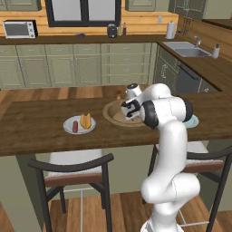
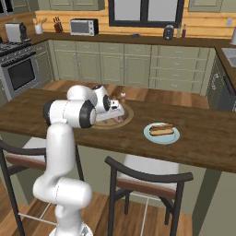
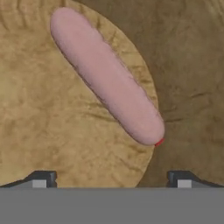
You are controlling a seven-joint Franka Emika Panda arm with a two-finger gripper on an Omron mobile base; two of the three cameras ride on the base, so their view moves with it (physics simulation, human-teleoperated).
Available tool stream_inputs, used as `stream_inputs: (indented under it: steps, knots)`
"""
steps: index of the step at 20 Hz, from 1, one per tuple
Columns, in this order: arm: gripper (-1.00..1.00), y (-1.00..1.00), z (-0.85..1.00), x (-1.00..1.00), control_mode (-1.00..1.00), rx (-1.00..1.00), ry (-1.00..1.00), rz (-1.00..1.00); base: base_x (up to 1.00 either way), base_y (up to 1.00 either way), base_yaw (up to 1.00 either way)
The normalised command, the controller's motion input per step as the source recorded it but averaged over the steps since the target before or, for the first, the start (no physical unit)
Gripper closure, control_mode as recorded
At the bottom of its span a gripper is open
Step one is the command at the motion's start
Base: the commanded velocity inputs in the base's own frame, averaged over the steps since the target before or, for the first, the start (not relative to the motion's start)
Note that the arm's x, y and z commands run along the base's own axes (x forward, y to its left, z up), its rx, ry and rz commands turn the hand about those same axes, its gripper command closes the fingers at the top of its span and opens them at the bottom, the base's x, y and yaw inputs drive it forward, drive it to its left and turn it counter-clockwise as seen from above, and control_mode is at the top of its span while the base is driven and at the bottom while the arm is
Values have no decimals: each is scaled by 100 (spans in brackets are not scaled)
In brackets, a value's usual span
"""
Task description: Place one bun and one sausage from the bowl on each plate.
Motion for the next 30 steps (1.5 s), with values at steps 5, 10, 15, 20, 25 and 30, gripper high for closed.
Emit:
stream_inputs:
  steps: [5,10,15,20,25,30]
  knots:
    - [-100,11,10,1,-100,7,-4,-2,0,0,0]
    - [-100,-2,8,38,-100,3,-1,0,0,0,0]
    - [-100,-15,-13,33,-100,1,-11,1,0,0,0]
    - [-100,-1,-33,22,-100,-6,1,2,0,0,0]
    - [-100,0,-34,15,-100,-9,3,0,0,0,0]
    - [100,0,-69,-16,-100,-11,3,0,0,0,0]
